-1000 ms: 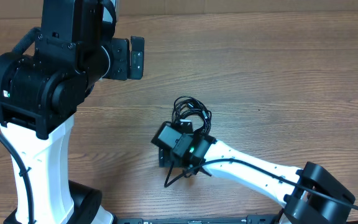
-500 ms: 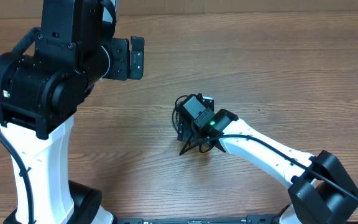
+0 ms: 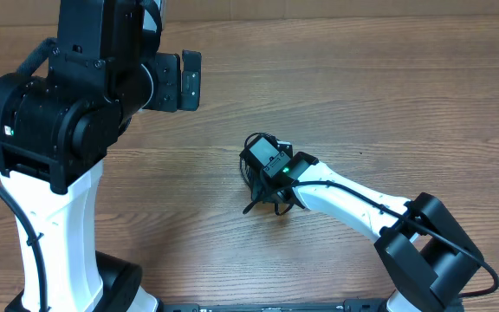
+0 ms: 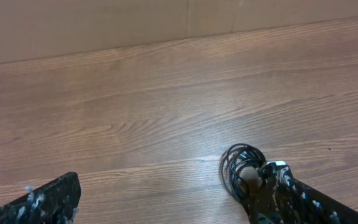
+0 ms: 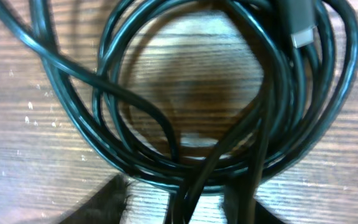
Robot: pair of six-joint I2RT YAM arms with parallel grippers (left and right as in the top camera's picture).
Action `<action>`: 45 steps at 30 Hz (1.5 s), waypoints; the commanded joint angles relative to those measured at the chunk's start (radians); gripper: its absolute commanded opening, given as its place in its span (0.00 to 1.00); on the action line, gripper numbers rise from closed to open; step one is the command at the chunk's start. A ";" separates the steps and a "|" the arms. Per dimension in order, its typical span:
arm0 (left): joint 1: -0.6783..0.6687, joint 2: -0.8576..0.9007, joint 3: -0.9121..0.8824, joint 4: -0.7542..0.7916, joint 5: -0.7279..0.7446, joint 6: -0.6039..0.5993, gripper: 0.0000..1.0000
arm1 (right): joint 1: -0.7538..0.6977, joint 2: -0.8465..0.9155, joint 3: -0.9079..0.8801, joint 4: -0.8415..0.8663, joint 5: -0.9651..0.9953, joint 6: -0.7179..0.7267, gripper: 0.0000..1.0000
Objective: Untangle cables
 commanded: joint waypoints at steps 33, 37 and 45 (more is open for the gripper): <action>0.001 0.000 -0.002 0.000 0.117 0.045 1.00 | -0.111 -0.170 0.986 -0.662 0.072 -0.525 0.04; 0.001 0.036 -0.002 0.012 0.312 0.075 1.00 | -0.169 -0.177 0.989 -0.661 0.071 -0.533 0.04; -0.001 0.229 -0.002 0.033 0.627 0.357 1.00 | -0.227 -0.191 1.089 -0.705 0.061 -0.571 0.04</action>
